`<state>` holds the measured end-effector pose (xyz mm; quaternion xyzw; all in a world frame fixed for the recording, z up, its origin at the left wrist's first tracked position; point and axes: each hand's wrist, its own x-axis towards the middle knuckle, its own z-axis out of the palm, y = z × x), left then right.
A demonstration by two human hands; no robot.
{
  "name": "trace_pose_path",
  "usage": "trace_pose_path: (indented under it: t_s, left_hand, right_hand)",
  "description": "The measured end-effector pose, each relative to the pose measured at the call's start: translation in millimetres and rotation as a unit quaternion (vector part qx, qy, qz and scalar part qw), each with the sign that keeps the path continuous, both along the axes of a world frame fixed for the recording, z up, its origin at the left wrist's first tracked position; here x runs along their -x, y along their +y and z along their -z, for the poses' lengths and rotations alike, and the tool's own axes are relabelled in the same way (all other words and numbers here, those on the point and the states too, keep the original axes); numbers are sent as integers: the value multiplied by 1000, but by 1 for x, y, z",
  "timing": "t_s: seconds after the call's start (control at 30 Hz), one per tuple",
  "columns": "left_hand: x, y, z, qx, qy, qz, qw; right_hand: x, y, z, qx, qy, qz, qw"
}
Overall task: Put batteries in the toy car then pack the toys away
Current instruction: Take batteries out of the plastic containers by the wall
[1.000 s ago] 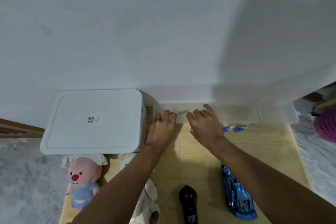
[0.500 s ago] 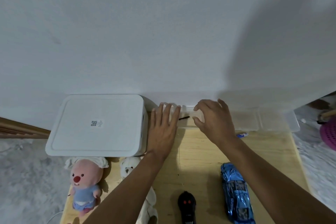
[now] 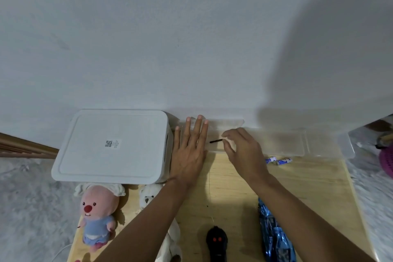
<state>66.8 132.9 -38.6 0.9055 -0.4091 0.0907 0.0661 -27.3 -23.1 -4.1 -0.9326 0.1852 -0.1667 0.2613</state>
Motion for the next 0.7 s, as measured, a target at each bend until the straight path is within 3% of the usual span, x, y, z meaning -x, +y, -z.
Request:
trace_pose_path:
  t_s: [0.1, 0.3, 0.53, 0.7]
  left_hand:
    - [0, 0, 0, 0, -13, -2, 1000]
    - [0, -1, 4, 14, -18, -9, 1000]
    - [0, -1, 4, 11, -11, -8, 1000]
    - [1, -1, 3, 4, -15, -8, 1000]
  right_hand:
    - [-17, -3, 11, 8, 135, -60, 989]
    - [-55, 0, 14, 107, 281, -105, 948]
    - [-58, -1, 10, 122, 284, -86, 947]
    - [-21, 0, -8, 9, 188, 8, 982]
